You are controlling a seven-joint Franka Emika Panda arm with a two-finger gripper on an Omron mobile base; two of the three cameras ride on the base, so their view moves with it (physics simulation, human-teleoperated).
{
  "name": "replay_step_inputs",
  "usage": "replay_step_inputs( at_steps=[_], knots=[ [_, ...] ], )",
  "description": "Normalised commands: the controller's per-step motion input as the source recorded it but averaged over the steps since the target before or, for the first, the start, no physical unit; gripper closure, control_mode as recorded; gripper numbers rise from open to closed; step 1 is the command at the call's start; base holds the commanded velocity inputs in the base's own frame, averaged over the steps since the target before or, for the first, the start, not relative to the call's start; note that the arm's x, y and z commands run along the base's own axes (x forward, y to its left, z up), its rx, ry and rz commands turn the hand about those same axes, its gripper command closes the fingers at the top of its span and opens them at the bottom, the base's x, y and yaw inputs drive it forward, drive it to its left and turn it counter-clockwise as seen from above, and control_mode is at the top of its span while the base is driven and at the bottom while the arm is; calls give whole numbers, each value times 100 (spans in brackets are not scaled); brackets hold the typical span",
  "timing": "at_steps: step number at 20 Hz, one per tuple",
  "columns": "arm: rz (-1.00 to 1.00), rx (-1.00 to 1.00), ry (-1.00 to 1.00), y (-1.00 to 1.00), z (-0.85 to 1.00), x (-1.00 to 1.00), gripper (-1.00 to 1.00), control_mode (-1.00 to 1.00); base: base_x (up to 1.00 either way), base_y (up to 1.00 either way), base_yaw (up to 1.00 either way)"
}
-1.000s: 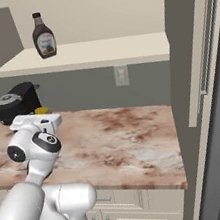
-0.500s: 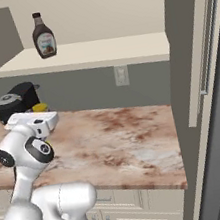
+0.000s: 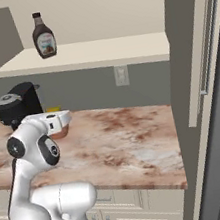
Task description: Pick the syrup bottle and honey bottle from the cabinet and place them next to the mug.
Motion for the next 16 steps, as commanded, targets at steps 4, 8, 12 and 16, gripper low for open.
replay_step_inputs(
  at_steps=[4,8,12,16],
  knots=[
    [18,0,0,-65,-100,47,100,-100,0,0,0],
    [27,0,0,-46,-100,54,100,-100,0,0,0],
    [40,0,-6,-33,-100,63,100,-100,0,0,0],
    [51,3,-8,-18,-100,49,100,-100,0,0,0]
  ],
)
